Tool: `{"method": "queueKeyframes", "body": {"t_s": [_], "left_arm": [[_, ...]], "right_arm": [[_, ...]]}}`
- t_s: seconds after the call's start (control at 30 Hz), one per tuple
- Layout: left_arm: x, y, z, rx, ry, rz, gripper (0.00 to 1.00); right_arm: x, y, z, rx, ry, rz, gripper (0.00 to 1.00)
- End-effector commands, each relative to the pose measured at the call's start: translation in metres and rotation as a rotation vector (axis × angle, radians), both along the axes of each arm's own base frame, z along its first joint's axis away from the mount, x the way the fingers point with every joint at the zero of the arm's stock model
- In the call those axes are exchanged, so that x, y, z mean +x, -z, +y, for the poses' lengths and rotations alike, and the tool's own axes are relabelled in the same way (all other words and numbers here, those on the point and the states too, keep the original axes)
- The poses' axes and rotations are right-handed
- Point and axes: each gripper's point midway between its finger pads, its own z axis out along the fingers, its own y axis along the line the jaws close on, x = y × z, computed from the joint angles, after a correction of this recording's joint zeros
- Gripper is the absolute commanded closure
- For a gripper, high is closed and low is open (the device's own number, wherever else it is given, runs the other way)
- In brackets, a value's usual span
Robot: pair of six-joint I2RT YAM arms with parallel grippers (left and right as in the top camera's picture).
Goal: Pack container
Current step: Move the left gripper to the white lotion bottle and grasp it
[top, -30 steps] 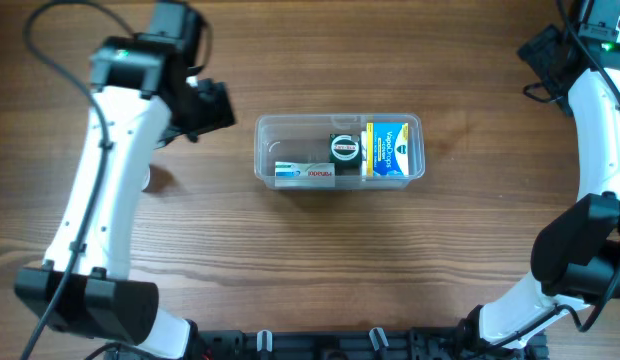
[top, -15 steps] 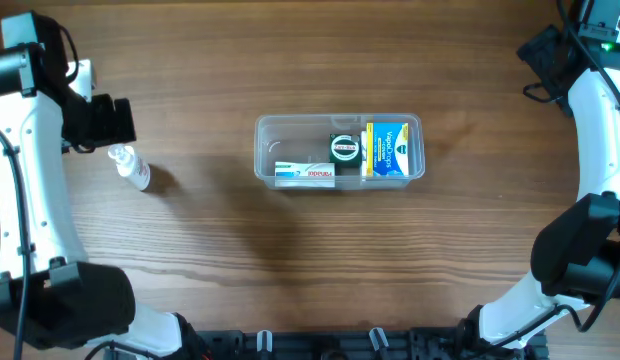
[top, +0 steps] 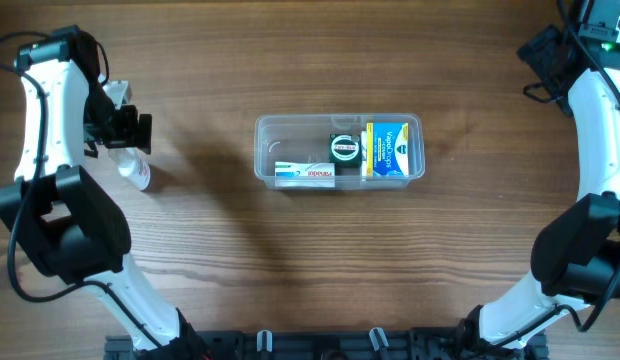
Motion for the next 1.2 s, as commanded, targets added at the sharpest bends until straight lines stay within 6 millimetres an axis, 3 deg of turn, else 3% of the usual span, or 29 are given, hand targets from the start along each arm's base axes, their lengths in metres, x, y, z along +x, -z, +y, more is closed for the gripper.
{"method": "queueKeyframes", "body": {"t_s": [0.0, 0.13, 0.33, 0.9, 1.17], "left_arm": [[0.003, 0.010, 0.007, -0.021, -0.005, -0.005, 0.04], [0.001, 0.010, 0.020, -0.018, -0.037, -0.016, 0.05], [0.001, 0.012, 0.020, -0.022, -0.015, -0.011, 0.04], [-0.016, 0.050, 0.011, -0.062, -0.018, 0.050, 0.05], [-0.014, 0.050, 0.011, -0.059, -0.018, 0.043, 0.21]], "right_arm": [[-0.001, -0.004, -0.001, -0.009, 0.013, -0.011, 0.00], [-0.001, -0.004, -0.001, -0.009, 0.013, -0.011, 0.00], [-0.001, -0.004, -0.001, -0.008, 0.013, -0.011, 0.00], [-0.001, -0.004, -0.001, -0.008, 0.013, -0.011, 0.00], [-0.001, -0.005, -0.001, -0.009, 0.013, -0.012, 0.00]]}}
